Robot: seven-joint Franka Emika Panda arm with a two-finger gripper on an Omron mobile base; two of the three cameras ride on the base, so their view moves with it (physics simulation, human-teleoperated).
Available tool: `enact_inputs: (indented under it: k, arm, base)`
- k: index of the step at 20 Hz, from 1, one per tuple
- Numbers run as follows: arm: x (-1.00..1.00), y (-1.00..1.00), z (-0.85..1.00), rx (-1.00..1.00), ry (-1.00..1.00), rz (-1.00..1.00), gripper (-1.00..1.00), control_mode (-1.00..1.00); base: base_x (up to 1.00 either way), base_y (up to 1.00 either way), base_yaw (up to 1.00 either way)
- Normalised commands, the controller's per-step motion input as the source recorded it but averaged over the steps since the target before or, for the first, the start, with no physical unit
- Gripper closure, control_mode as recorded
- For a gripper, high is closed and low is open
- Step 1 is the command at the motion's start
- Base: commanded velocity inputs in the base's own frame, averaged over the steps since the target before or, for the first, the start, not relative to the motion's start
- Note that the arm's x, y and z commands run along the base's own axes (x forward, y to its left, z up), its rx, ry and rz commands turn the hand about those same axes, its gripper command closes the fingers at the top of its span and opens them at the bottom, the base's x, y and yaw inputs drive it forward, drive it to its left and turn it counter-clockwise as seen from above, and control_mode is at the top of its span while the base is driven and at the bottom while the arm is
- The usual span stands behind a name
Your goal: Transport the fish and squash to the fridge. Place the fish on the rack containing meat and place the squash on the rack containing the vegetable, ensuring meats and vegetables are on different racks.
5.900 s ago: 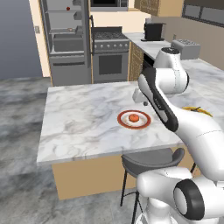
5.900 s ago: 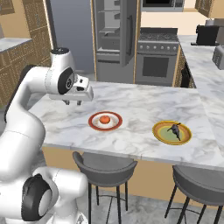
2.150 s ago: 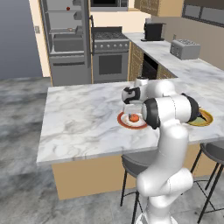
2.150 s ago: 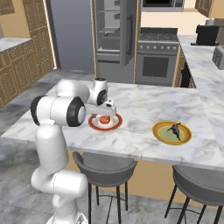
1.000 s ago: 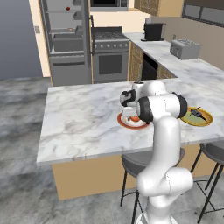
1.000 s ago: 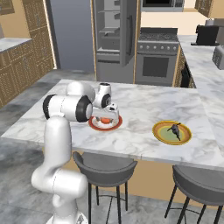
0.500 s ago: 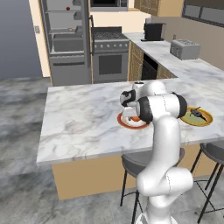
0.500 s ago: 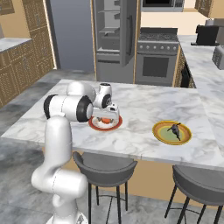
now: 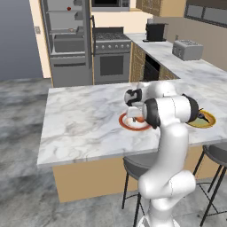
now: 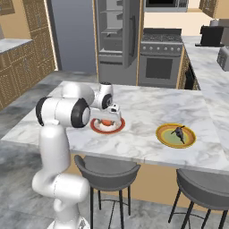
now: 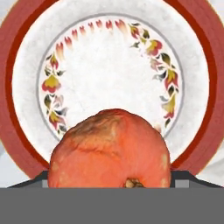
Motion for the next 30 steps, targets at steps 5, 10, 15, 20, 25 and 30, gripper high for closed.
enact_inputs:
  k: [5,10,15,20,25,30]
  arm:
    - [-1.00,0.00,0.67,0.00,-0.06,0.00,1.00,-1.00]
    - [-1.00,0.00,0.87,0.00,-0.12,0.00,1.00,-1.00]
    - [-1.00,0.02,0.81,0.00,-0.09,0.00,1.00,-1.00]
    - [-1.00,0.00,0.85,0.00,-0.15,0.00,1.00,-1.00]
    - [-1.00,0.00,0.79,0.02,-0.14,0.00,1.00,-1.00]
    - [-1.00,0.00,0.85,0.00,-0.03,0.00,1.00,-1.00]
  base:
    - [0.00,0.00,0.00]
    - [0.00,0.00,0.00]
    - [0.00,0.00,0.00]
    - [0.00,0.00,0.00]
    - [0.00,0.00,0.00]
    - [0.00,0.00,0.00]
